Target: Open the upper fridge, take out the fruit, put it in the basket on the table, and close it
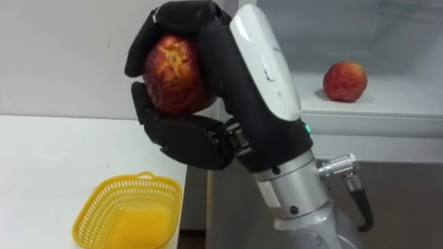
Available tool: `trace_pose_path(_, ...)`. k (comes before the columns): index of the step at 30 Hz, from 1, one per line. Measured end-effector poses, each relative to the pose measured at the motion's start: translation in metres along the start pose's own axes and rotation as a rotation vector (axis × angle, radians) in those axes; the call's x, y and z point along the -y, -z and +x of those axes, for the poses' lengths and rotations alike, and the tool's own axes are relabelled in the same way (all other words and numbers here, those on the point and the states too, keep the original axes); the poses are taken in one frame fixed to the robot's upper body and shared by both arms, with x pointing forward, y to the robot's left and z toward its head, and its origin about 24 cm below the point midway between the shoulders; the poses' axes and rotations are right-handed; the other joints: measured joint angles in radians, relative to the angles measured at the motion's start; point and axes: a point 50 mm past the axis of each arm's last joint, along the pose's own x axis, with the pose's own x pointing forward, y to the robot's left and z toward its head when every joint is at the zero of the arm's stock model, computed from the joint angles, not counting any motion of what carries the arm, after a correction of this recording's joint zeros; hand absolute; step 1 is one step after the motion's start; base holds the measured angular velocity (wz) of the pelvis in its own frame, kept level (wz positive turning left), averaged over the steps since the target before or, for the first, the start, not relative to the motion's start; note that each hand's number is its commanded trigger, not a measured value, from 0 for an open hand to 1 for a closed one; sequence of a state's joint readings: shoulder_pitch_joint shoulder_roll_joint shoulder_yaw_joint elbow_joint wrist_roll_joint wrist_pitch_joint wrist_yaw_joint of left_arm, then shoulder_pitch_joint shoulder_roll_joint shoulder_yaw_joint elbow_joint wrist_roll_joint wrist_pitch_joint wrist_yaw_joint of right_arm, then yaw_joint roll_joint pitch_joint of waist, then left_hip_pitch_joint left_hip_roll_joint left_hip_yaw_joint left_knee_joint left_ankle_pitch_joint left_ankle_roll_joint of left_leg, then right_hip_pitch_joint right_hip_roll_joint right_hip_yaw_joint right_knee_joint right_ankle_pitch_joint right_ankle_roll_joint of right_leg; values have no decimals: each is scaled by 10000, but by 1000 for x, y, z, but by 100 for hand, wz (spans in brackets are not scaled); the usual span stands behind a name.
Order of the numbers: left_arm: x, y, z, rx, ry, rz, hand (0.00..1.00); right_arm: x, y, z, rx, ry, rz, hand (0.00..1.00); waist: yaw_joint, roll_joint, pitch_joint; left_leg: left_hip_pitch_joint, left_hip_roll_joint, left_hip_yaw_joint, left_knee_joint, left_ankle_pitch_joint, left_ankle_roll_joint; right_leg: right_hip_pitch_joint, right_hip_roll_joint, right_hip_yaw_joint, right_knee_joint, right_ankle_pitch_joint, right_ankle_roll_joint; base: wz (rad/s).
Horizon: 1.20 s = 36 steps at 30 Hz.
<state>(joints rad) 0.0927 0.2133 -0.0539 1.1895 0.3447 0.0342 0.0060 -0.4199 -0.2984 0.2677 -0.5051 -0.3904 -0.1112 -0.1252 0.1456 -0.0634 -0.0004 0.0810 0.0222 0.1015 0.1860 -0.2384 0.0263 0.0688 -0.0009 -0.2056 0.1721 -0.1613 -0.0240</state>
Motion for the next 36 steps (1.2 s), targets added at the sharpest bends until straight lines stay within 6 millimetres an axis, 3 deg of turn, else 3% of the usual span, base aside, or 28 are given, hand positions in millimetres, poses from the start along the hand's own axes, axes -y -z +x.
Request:
trace_pose_path(3, -1, -1, 0, 68, -13, 55, 0, -5, -2, 0, 113, -398, -278, 100, 205, -122, -19, 5, -10, -45, 48, 7, -3, 7, -2, -17, -6, 0, 0, 2)
trace_pose_path(6, -4, 0, 0, 141, -99, 78, 0, -9, -2, 0, 209, -626, -522, 100, 374, -236, 48, -28, -34, -214, 53, 12, 5, 25, -26, -255, -21, 0, 1, 14)
trace_pose_path(10, -10, 7, -1, -37, -233, 217, 0, -17, 14, 5, -128, -995, -713, 100, 602, -376, 113, -71, -25, -275, 52, 16, 1, 37, -55, -488, -32, -1, 3, 7)
trace_pose_path(14, -11, 11, -1, -127, -22, 294, 0, -31, 35, -1, -1007, -1648, -857, 100, 876, -394, 132, -150, -57, -408, 130, 17, 3, 58, -103, -759, -39, -2, 3, 11)
trace_pose_path(23, -11, 12, -1, -208, 121, 235, 0, -57, 59, -16, -1848, -3161, -1635, 100, 1345, -374, 152, -213, -108, -737, 127, 24, 16, 127, -138, -994, -51, -23, 39, 11)
trace_pose_path(36, -9, 22, -3, -517, 561, -48, 0, -72, 92, -39, -3335, -4526, -2716, 100, 1393, -433, 116, -220, -203, -1127, 140, 47, 54, 278, -208, -1324, -68, -47, 79, 9)
